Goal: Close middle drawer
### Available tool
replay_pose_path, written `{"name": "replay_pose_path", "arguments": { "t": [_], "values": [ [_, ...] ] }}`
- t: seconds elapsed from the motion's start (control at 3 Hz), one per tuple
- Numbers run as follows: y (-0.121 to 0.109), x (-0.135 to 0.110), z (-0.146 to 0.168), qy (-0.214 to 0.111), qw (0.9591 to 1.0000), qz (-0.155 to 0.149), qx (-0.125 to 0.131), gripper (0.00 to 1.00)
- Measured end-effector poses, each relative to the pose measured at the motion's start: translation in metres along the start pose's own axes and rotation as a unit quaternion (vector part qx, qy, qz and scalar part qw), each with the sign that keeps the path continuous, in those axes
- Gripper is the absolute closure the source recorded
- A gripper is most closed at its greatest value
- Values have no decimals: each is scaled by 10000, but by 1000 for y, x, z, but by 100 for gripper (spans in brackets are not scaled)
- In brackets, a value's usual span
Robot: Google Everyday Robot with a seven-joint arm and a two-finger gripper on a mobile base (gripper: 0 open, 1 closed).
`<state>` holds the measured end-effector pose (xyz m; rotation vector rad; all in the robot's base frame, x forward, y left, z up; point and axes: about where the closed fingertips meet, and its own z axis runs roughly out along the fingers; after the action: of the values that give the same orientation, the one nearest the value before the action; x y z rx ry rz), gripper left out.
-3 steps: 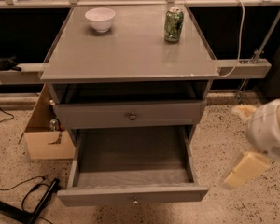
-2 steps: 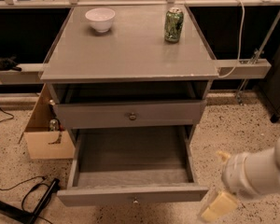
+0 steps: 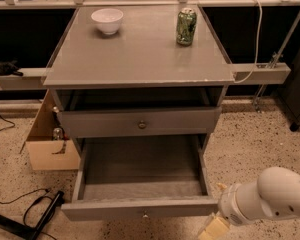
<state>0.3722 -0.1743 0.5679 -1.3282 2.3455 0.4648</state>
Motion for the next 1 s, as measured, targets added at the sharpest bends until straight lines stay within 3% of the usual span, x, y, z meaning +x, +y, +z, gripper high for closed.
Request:
{"name": "replay_pose_path", "arguments": {
  "t": [0.33,0.67,1.0],
  "values": [
    [2,2,9,37,10000,44,-46,0],
    [-2,10,35,60,10000,-21,-17,18],
    [-4,49,102,-22,9999,-113,-71,50]
  ]
}}
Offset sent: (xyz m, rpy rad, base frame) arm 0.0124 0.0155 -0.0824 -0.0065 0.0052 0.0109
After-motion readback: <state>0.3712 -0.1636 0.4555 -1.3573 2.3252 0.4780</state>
